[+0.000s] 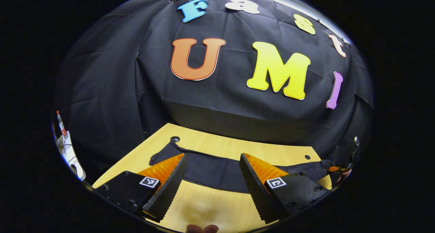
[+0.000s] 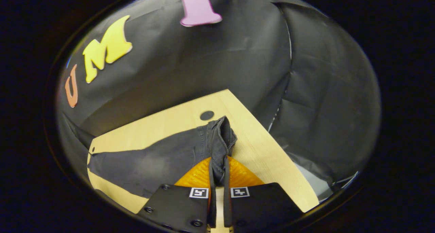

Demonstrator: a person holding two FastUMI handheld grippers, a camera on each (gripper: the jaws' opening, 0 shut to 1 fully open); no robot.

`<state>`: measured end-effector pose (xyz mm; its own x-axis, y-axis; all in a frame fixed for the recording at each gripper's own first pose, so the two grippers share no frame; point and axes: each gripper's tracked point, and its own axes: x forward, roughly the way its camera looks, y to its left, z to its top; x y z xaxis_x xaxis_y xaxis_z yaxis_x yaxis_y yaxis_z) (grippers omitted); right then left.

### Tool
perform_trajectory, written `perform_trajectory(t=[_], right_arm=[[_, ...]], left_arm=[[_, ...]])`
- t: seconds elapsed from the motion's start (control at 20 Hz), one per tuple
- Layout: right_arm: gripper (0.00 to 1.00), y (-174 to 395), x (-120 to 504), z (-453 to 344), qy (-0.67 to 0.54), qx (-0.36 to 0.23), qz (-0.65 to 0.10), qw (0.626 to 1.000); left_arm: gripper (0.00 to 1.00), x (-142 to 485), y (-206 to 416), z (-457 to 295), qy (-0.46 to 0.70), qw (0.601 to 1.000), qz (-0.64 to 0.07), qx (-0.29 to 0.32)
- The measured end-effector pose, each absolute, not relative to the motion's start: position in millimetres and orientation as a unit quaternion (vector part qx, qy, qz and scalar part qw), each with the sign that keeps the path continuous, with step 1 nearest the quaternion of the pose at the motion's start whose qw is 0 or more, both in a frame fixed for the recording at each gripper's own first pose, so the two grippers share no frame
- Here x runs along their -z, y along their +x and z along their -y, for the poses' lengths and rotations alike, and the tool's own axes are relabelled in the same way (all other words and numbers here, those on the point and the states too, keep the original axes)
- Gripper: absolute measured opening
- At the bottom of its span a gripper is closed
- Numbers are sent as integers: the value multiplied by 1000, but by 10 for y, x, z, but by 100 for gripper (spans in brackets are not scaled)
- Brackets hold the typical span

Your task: Grasp the waist and the cuffs of the jeans and fold them to make the two legs overlap; first hold the waist and fold one-third of the jeans toward the cuffs, then hold the cuffs and fold the remaining one-third in the same direction to finish folding.

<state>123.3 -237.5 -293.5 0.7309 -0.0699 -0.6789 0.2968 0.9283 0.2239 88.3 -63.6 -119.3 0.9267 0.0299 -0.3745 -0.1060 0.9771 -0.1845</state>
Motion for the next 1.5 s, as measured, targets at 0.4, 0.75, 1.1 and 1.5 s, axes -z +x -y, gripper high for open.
perform_trajectory(t=[0.4, 0.75, 1.1, 1.5], right_arm=[[9, 1495, 1489, 565, 79, -22, -260, 962], [9, 1492, 1730, -1546, 32, -144, -270, 951], [5, 1512, 3253, -2767, -56, -177, -360, 914], [24, 1423, 3660, -3113, -146, -193, -372, 896]], left_arm=[[99, 1205, 716, 66, -127, 979, -148, -61], [99, 1361, 256, -606, -164, 968, -149, -115], [99, 1755, -185, -1013, -164, 959, -172, -151], [99, 1731, 49, -1171, -153, 975, -116, -110]])
